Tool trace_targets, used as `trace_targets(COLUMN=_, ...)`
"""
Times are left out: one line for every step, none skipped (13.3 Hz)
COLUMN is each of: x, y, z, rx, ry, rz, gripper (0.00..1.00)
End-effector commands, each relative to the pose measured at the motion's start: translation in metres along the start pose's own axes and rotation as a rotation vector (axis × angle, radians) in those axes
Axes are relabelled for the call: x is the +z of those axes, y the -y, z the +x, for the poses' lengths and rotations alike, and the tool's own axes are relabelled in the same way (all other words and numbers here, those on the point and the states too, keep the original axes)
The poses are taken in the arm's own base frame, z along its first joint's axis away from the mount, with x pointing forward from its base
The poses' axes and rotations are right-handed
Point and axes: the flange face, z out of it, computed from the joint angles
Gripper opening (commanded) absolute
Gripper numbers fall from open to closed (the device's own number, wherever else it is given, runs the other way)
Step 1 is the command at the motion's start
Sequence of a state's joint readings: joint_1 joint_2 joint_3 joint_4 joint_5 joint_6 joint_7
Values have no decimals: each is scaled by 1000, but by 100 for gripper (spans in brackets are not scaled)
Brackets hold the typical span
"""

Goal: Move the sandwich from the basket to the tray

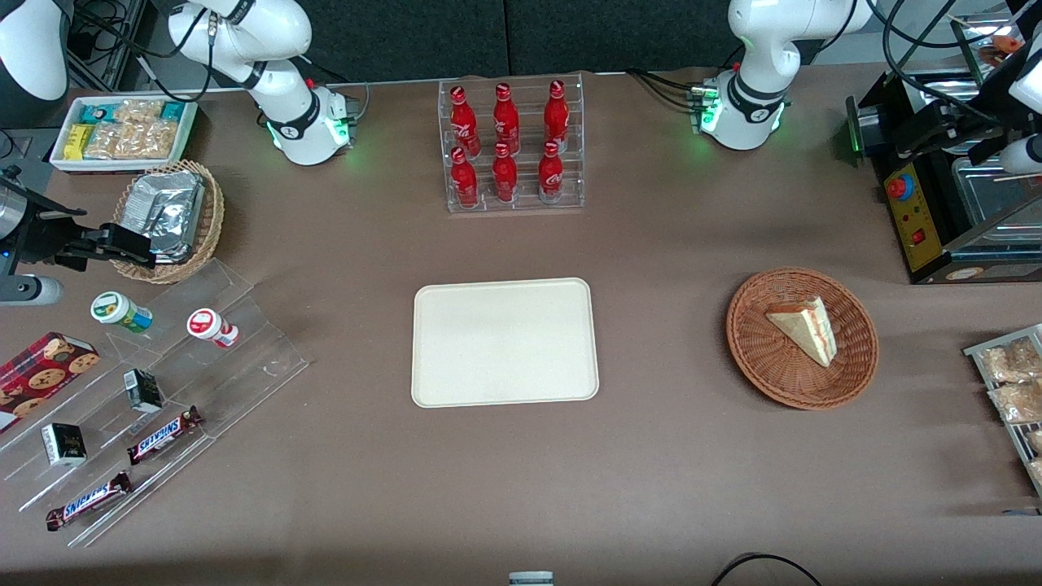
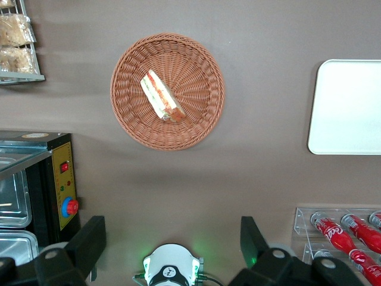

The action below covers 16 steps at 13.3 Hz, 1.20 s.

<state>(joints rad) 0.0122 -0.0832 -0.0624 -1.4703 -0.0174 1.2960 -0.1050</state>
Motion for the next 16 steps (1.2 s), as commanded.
trace_targets(x=-5, y=0, z=0, rx=-13, ry=7, rz=1, gripper=100)
trace_targets(x=-4, y=1, z=1, rx=-15, ry=8, rz=3, gripper=100)
trace_targets(x=3, y=6, z=7, rx=-27, ry=21, rz=14, gripper=100)
trace_targets(x=14, y=14, z=14, rx=-49, ry=43, rz=48, gripper=100)
trace_targets(x=26, y=27, z=24, rx=-88, ry=66, rz=67, gripper=100)
trace_targets(x=43, y=34, z=32, rx=-172, ry=95, rz=69, gripper=100)
trace_targets(x=58, y=35, z=37, rx=-250, ry=104, rz=77, gripper=100)
trace_targets(x=77, y=35, z=41, rx=-300, ry=105, rz=82, gripper=100)
trace_targets(x=100, y=34, z=44, rx=-375, ry=95, rz=86, gripper=100)
trace_targets(x=120, y=34, z=44, rx=-461, ry=65, rz=85, gripper=100)
trace_targets(x=144, y=33, z=43, rx=-519, ry=44, rz=82, gripper=100)
trace_targets(x=164, y=36, z=42, rx=-571, ry=29, rz=76, gripper=100)
trace_targets(x=179, y=45, z=41, rx=-625, ry=19, rz=64, gripper=100)
trace_targets(x=197, y=49, z=41, rx=-666, ry=13, rz=59, gripper=100)
trace_targets(x=215, y=50, z=42, rx=-715, ry=-2, rz=53, gripper=100)
trace_targets(x=236, y=50, z=41, rx=-751, ry=-21, rz=47, gripper=100)
